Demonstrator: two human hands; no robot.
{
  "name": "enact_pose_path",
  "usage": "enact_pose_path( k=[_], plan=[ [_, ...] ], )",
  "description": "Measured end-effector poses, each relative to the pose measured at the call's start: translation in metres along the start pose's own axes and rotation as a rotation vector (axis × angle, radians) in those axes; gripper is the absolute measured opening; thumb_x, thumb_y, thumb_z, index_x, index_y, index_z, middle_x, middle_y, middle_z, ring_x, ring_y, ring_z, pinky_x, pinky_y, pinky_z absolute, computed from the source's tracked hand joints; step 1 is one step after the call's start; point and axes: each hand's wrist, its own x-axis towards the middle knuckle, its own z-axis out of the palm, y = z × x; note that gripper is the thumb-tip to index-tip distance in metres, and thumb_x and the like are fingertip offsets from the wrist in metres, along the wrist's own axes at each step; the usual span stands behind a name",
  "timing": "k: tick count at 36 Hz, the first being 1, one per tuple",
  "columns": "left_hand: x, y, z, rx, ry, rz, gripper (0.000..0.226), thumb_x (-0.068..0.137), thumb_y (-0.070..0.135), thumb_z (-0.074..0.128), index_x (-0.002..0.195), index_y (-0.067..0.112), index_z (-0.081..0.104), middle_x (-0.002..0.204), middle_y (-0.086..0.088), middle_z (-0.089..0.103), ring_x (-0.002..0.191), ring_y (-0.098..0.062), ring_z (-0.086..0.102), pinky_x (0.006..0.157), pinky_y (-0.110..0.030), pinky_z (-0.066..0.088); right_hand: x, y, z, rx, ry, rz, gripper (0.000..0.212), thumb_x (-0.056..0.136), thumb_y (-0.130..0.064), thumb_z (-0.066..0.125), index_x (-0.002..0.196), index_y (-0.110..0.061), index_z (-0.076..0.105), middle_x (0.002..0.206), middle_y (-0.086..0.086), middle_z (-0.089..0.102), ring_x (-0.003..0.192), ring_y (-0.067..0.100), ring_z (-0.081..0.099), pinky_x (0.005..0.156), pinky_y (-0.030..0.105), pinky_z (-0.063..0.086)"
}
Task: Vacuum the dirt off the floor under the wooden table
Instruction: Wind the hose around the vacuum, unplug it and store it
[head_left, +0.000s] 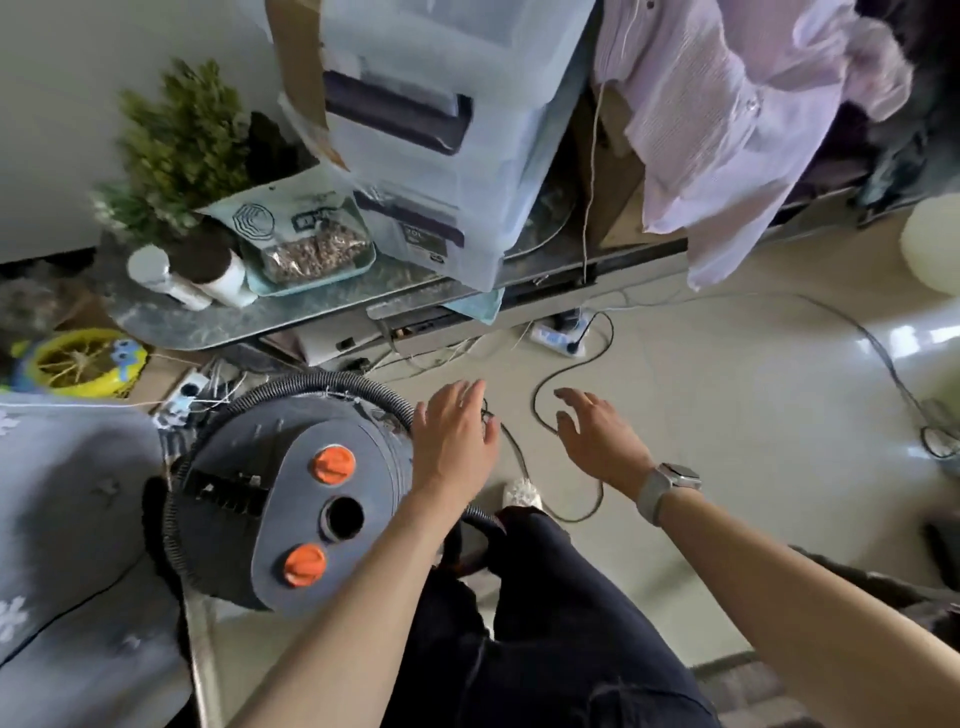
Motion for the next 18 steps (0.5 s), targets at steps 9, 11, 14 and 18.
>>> enact_pose_path(
  k=[9,11,14,18],
  plan=[
    [0.005,0.005,0.004,-0.125,0.049,0.048,0.047,0.094,0.025,0.051,0.138,0.011,0.046,0.138,-0.006,0.051,0.128,-0.024,0.045,0.107,-0.043,0.035,0.003,0.012,-0.012,0.001,0.008,-0.004,0.042,0.099,-0.022,0.04,0.141,-0.014,0.041,0.131,0.012,0.054,0.121,0.029,0.049,0.101,0.038,0.041],
    [0.005,-0.003,0.004,-0.124,0.058,0.029,0.046,0.093,0.024,0.052,0.136,0.01,0.047,0.136,-0.007,0.052,0.126,-0.025,0.047,0.105,-0.044,0.036,0.002,0.012,-0.007,0.016,-0.009,0.006,0.042,0.099,-0.021,0.041,0.141,-0.014,0.042,0.132,0.012,0.054,0.122,0.029,0.049,0.1,0.035,0.041],
    [0.003,-0.005,0.003,-0.124,0.075,-0.022,0.045,0.093,0.025,0.052,0.136,0.011,0.048,0.134,-0.008,0.053,0.124,-0.027,0.047,0.104,-0.042,0.037,0.005,0.014,-0.007,0.014,-0.041,-0.002,0.042,0.099,-0.02,0.041,0.14,-0.014,0.043,0.132,0.013,0.053,0.123,0.029,0.048,0.099,0.032,0.038],
    [0.01,0.004,0.004,-0.118,0.111,-0.055,0.044,0.092,0.023,0.054,0.133,0.01,0.049,0.129,-0.008,0.056,0.118,-0.029,0.051,0.099,-0.042,0.04,0.023,0.019,-0.021,-0.003,-0.053,-0.053,0.041,0.098,-0.018,0.043,0.139,-0.011,0.044,0.132,0.014,0.054,0.124,0.028,0.048,0.099,0.028,0.034]
  ],
)
